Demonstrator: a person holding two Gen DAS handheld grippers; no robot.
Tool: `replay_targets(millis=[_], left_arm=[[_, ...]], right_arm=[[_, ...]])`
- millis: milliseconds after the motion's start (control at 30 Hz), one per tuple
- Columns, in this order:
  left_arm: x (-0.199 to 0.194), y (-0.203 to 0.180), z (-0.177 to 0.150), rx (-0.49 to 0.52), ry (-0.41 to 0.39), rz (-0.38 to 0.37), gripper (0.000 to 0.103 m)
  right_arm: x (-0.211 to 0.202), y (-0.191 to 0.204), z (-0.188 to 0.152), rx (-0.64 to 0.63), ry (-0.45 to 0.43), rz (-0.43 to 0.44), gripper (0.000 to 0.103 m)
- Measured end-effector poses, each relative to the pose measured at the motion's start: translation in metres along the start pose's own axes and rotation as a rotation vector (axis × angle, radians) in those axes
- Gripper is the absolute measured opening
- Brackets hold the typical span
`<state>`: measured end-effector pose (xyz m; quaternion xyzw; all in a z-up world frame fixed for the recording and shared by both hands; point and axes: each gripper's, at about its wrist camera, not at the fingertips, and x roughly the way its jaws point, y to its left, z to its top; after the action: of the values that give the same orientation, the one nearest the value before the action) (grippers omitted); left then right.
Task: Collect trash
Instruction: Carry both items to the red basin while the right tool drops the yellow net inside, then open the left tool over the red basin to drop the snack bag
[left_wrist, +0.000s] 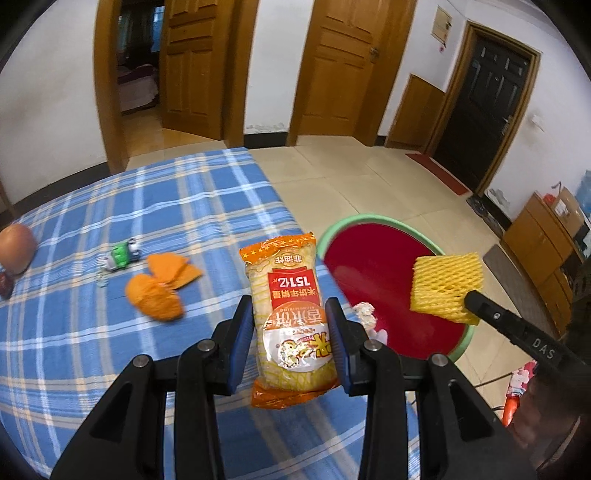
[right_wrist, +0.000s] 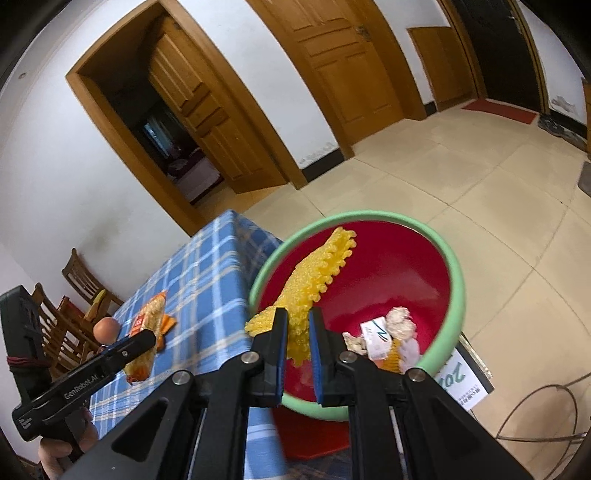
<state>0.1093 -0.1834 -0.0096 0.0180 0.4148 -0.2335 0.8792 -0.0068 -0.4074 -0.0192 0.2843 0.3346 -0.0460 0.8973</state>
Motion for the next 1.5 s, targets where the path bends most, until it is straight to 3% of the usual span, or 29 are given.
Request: replay_targets(millis=[300,467,767,900,1167,1500], left_arm=[[0.025,-0.030,0.005,0.057,0.039,-0.033,0.039],[0.037,-0.045,0.006,0.078,0.058,-0.053,0.039],[0.052,-0.066,0.004,0.120,0.080,-0.096,0.039],[0.049,-0.071,0.004,0.132,0.065,-0.108,0.049],[0.040,-0.058,0.005,0.098,0.047,-0.084,0.051],[0.028,-0.008,0.010,0.019,0.017,0.011,0.051]], right_arm=[[0.010,-0.029,-0.003,0.040,0.036,-0.047,0.017],[0.011,-0.040,-0.002,0.064,0.036,-0.053,0.033],[0.004,-0.053,-0.003,0.098,0.024,-0.062,0.038],[0.002,-0.055,-0.004,0.103,0.022,-0.064,0.038],[0.002,-0.053,-0.004,0.096,0.023,-0.058,0.042],[0.004,-0.040,-0.006,0.078,0.029,-0.049,0.048]])
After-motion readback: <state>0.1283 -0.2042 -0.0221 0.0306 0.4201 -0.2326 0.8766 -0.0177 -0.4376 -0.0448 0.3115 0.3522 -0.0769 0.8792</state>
